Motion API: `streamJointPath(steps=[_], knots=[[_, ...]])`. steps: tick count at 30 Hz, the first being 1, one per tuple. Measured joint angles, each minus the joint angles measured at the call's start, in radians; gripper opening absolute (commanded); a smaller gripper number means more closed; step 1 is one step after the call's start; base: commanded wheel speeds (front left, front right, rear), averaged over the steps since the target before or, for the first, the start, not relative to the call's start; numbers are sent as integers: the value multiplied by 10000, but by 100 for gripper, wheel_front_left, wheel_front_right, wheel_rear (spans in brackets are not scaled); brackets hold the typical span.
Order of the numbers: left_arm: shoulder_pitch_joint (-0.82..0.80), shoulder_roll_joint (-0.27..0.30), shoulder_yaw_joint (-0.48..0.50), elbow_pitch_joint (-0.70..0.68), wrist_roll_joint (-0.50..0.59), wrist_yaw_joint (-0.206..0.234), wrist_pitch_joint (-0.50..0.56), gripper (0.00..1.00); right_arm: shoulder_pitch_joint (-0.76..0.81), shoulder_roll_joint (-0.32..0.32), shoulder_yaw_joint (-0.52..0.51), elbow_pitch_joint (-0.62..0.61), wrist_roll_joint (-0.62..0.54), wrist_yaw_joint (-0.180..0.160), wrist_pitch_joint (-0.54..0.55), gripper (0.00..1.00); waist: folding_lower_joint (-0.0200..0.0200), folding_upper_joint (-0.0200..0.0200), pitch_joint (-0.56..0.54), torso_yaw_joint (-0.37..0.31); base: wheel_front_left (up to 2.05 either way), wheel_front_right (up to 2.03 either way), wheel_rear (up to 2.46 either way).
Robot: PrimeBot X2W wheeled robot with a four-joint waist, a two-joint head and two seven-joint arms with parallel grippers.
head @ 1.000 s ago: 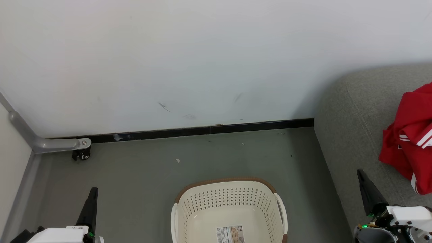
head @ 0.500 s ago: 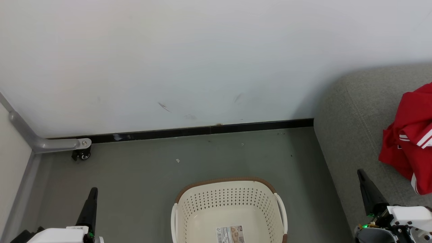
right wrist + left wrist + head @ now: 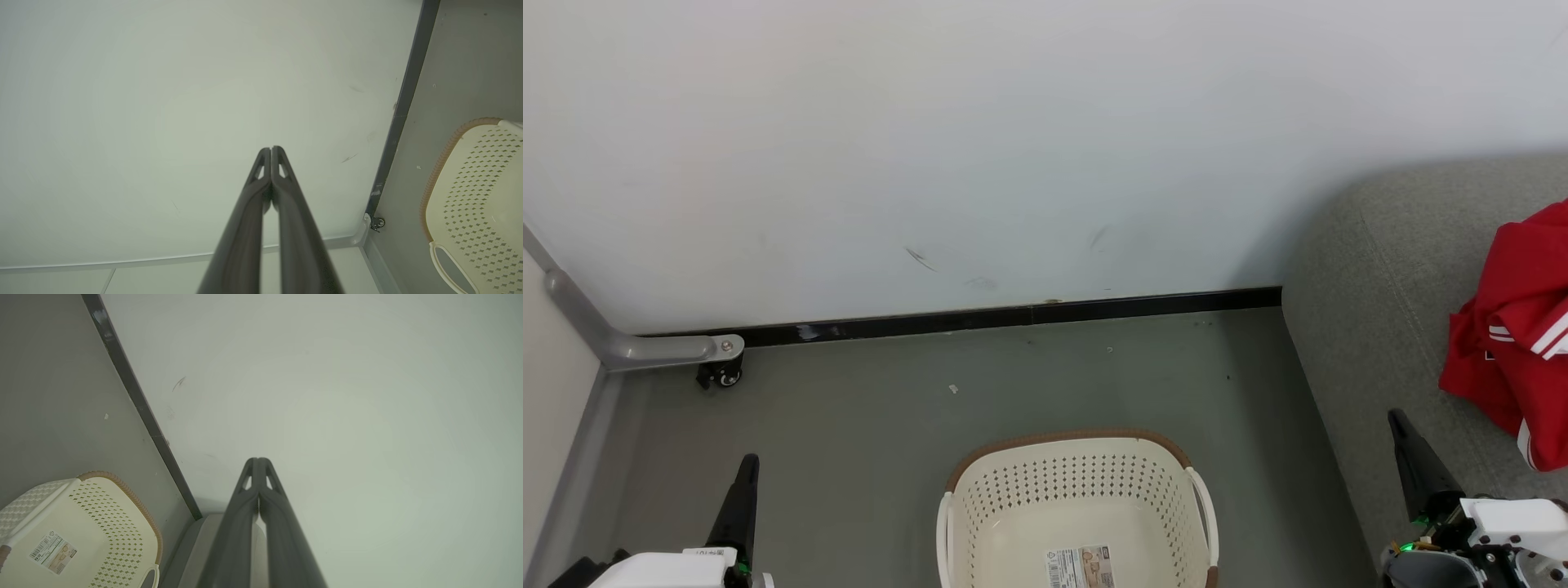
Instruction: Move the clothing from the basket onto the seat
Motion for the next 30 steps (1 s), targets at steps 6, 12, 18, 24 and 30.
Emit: streamJointPath(steps=[6,12,18,24,30], knots=[[-1,0,2,8,2,0,2,0,-2,2,-15,4,0,0,4,0,0,0,0,0,0,0,0],[-2,-2,4,13,0,0,2,0,-5,4,-29,6,0,0,4,0,0,0,0,0,0,0,0],[-4,-2,6,19,0,0,15,0,-36,6,-44,10,0,0,19,0,0,0,0,0,0,0,0],[-4,-2,8,21,2,0,15,0,-36,12,-56,10,-2,0,75,0,0,0,0,0,0,0,0],[-7,-4,10,27,0,-2,15,0,-36,17,-75,12,-13,0,75,0,-1,0,-1,0,0,0,0]])
